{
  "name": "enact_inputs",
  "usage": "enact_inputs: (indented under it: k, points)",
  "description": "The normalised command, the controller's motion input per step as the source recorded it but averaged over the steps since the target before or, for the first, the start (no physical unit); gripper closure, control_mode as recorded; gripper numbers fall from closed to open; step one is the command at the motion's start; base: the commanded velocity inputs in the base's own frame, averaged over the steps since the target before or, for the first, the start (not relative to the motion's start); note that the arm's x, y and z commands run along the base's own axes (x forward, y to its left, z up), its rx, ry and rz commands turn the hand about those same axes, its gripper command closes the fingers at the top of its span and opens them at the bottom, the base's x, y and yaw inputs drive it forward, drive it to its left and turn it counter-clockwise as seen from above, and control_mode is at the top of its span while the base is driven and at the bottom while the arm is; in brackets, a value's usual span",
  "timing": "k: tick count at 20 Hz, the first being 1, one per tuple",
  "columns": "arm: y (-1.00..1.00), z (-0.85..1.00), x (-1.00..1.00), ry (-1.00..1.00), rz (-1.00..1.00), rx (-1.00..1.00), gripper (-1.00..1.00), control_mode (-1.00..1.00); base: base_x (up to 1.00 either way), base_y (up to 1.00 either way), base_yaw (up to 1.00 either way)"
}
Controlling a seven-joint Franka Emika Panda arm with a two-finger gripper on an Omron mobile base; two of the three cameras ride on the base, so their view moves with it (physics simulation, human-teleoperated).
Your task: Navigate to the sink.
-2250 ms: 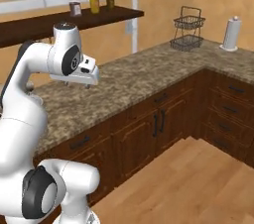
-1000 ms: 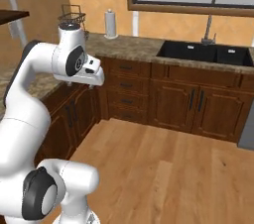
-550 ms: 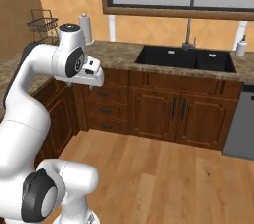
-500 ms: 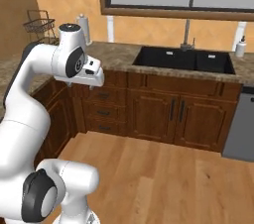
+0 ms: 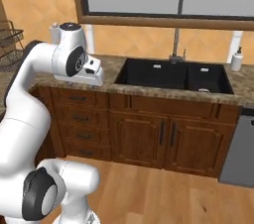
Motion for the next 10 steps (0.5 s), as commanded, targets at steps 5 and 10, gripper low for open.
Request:
enact_inputs:
  k: [5,10]
  points:
    - [0.0,0.0,0.0,0.0,0.0,0.0,-1.0,1.0,1.0,-0.06,-0.14]
    - [0.0,0.0,0.0,0.0,0.0,0.0,-1.0,1.0,0.71,0.0,-0.1]
